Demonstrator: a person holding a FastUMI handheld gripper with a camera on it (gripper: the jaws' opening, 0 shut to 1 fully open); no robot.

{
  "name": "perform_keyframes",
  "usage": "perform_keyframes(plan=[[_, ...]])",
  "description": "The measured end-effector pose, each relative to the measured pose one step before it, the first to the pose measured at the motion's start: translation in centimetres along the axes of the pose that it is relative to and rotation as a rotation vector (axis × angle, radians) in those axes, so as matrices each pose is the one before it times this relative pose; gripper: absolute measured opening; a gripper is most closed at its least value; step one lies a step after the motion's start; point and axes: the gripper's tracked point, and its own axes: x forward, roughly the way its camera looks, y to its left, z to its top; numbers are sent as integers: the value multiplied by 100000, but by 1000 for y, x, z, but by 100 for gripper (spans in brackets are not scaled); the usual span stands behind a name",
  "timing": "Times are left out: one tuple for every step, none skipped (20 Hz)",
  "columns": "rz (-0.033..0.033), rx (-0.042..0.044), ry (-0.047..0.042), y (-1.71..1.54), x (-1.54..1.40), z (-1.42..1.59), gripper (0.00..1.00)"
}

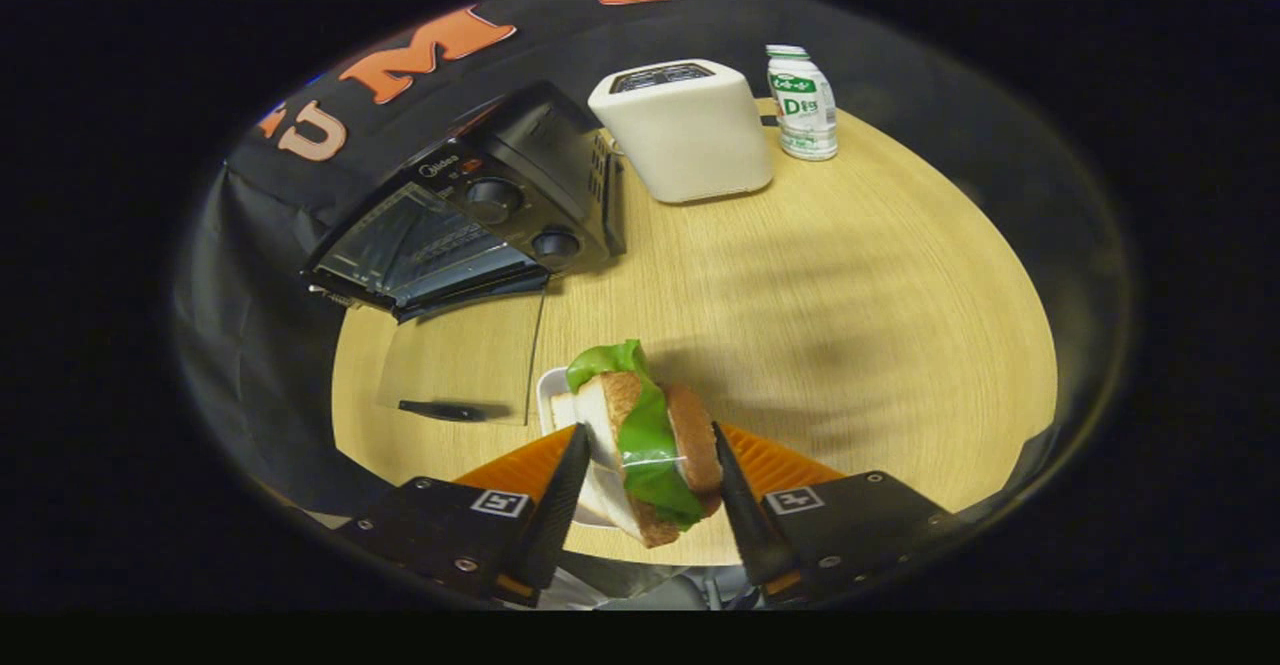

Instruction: Open the toaster oven, put the food inside, and close the toaster oven door.

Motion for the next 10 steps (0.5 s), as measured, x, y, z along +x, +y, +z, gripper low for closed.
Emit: perform_keyframes(plan=[[1700,1273,-684,363,-451,240,66],[2488,1556,-1282,735,-433,370,54],[984,1299,-1928,513,-339,474,48],[-2254,-1097,-895,-228,-420,178,37],[-1931,-2002,-105,-138,-578,11,35],[157,-879,-115,481,-561,10,32],[849,45,-658,574,-618,126,32],[100,-431,-1666,371,-872,365,32],[-649,-851,-2299,224,-849,505,32],[-534,-323,-2813,193,-895,635,32]])
